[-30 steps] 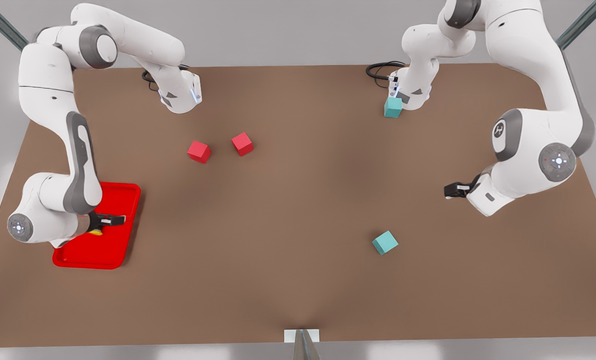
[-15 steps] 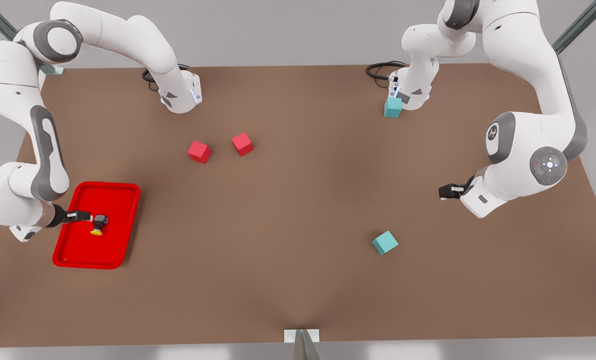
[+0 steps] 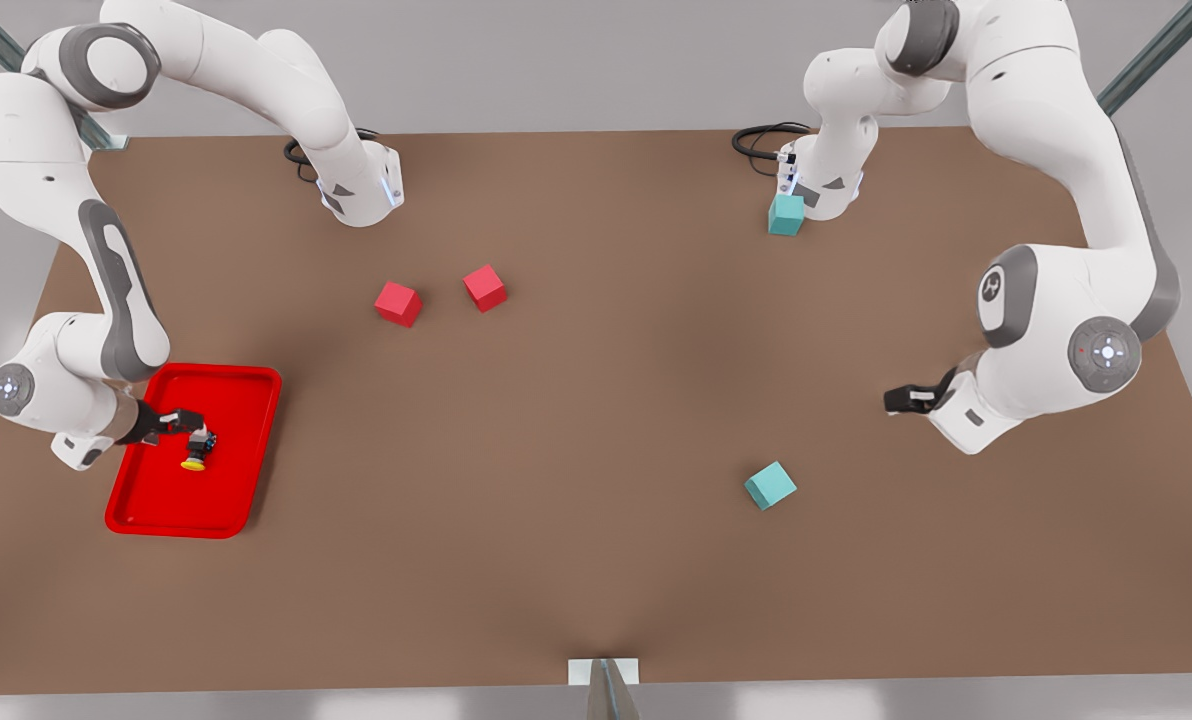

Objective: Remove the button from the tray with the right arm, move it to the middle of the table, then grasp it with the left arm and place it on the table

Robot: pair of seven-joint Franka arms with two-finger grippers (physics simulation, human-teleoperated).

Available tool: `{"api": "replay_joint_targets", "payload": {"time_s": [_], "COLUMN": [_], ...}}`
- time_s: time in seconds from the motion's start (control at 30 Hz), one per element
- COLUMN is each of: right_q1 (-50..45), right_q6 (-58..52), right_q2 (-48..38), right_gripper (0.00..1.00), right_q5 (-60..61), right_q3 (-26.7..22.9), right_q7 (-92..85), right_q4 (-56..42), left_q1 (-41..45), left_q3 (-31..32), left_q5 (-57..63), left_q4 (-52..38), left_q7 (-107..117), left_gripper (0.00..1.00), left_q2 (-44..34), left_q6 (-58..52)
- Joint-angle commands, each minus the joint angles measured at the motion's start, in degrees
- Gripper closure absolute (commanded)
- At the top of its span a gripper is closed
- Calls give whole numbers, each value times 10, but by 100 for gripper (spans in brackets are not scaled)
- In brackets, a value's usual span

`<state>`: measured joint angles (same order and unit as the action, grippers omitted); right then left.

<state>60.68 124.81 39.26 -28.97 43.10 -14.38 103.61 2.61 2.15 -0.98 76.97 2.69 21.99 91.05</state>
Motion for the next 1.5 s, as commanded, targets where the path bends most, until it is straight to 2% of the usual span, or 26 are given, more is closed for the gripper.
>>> {"api": "replay_joint_targets", "payload": {"time_s": [0.0,0.33,0.77,1.37,1.4,1.43,1.47], "right_q1": [2,1,-1,-5,-5,-5,-6], "right_q6": [28,68,94,143,142,143,143], "right_q2": [-1,13,32,31,30,31,31], "right_gripper": [0,0,0,0,9,22,23], "right_q5": [1,-6,-23,-46,-46,-46,-46], "right_q3": [1,-13,-28,-42,-42,-42,-45], "right_q7": [37,37,40,57,57,58,58], "right_q4": [4,24,30,87,88,88,88], "left_q1": [-4,13,19,21,21,21,21], "left_q3": [0,11,11,11,11,11,11], "left_q5": [3,2,2,2,2,2,2], "left_q4": [-9,-6,-6,-6,-5,-6,-6], "left_q7": [-4,4,5,8,8,8,8], "left_gripper": [0,0,0,0,0,0,0], "left_q2": [2,-7,9,26,26,26,26], "left_q6": [18,-10,1,9,9,9,9]}}
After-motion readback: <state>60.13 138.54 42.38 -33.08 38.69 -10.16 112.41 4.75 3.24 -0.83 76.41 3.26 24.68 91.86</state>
